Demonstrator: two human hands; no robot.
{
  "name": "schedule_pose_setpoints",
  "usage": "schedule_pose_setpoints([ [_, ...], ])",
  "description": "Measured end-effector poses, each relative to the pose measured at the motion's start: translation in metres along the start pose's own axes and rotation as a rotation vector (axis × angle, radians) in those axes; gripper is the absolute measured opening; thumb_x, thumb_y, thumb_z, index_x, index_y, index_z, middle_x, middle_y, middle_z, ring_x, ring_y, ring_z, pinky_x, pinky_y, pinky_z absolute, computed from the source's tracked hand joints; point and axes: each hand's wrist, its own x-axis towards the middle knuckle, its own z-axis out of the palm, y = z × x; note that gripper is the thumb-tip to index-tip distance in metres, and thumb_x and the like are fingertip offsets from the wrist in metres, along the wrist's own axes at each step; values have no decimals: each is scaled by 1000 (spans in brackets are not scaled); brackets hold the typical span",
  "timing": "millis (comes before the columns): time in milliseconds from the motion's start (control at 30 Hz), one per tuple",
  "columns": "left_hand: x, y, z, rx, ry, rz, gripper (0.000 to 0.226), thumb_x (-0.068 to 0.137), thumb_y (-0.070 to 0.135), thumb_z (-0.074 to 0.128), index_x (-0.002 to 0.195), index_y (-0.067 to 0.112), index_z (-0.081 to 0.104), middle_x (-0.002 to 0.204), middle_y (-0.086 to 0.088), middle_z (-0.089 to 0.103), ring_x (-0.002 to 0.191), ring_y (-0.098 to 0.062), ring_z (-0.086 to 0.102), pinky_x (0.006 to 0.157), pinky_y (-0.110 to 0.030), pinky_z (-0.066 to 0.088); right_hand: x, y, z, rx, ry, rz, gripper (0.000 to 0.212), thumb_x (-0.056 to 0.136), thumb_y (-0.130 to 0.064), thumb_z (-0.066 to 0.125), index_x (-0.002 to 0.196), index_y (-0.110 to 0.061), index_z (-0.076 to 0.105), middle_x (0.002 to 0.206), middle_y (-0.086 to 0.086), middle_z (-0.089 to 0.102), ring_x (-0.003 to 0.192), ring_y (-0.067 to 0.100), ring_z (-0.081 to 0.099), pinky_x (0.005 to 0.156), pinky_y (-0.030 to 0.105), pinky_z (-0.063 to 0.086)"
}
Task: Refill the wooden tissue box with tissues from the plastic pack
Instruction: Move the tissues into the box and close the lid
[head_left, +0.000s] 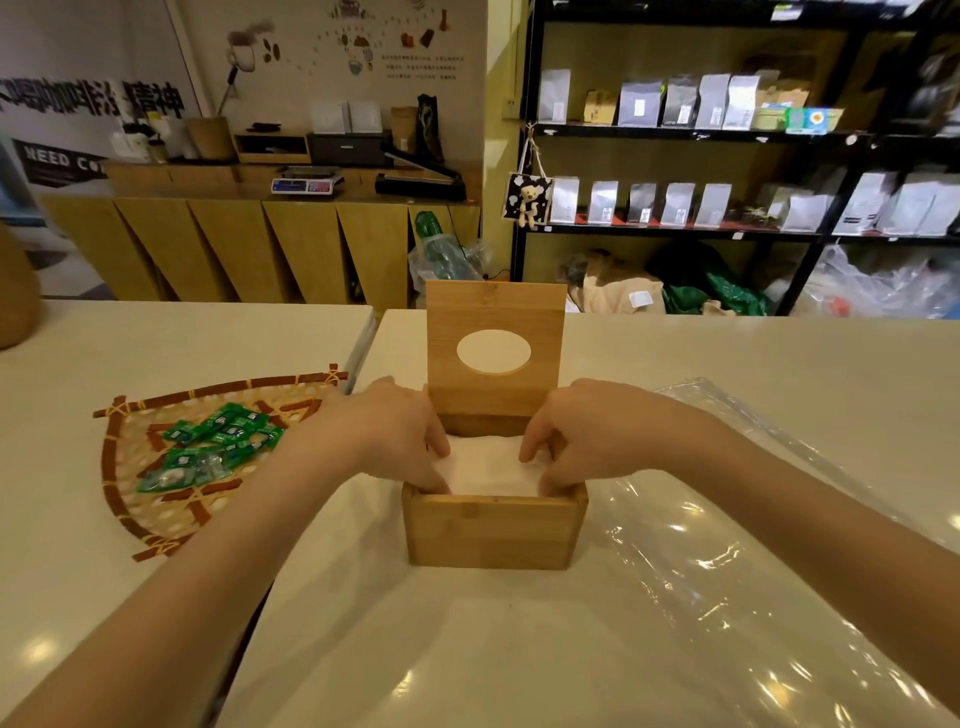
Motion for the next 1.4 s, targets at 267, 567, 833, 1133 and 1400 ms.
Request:
schedule_pose_setpoints([
  [267, 18, 10, 8, 116, -83, -114, 53, 81, 32, 59, 132, 36, 44, 141, -4, 38, 137, -36, 17, 106, -65, 22, 12, -10, 5, -120, -134, 82, 39, 80, -18, 59, 119, -21, 58, 92, -5, 53, 89, 17, 49, 70, 29, 42],
  [567, 16, 26, 13, 197, -32, -259, 51, 84, 15, 52, 133, 25, 42, 134, -9, 45, 131, -39, 30, 104, -74, 9, 22, -16, 19, -301, -45, 166, 30, 87, -12, 49, 115, -17, 54, 115, 5, 57, 102, 25, 55, 68, 32, 34],
  [833, 6, 12, 2, 56, -64, -179, 49, 77, 48, 60, 122, 30, 53, 123, 2, 54, 122, -28, 44, 106, -66, 23, 3, 0, -4, 195, -141, 112, 47, 78, -22, 69, 122, -18, 55, 117, 4, 60, 87, 18, 59, 54, 23, 53],
  [1133, -60, 112, -17, -182, 677, 389, 35, 80, 56, 51, 93, 28, 66, 90, 10, 66, 79, -8, 58, 73, -29, 52, -90, 60, -17, 467, 290, 136, 24, 80, -26, 67, 105, -24, 67, 96, -15, 64, 82, -7, 57, 76, 11, 45],
  [1400, -13, 227, 49, -175, 230, 1087, 50, 88, 46, 48, 130, 20, 50, 146, 5, 39, 131, -10, 37, 98, -18, 30, -188, 123, 40, 488, 432, 462, 26, 85, -26, 62, 110, -20, 65, 102, -1, 69, 96, 14, 62, 84, 24, 47],
])
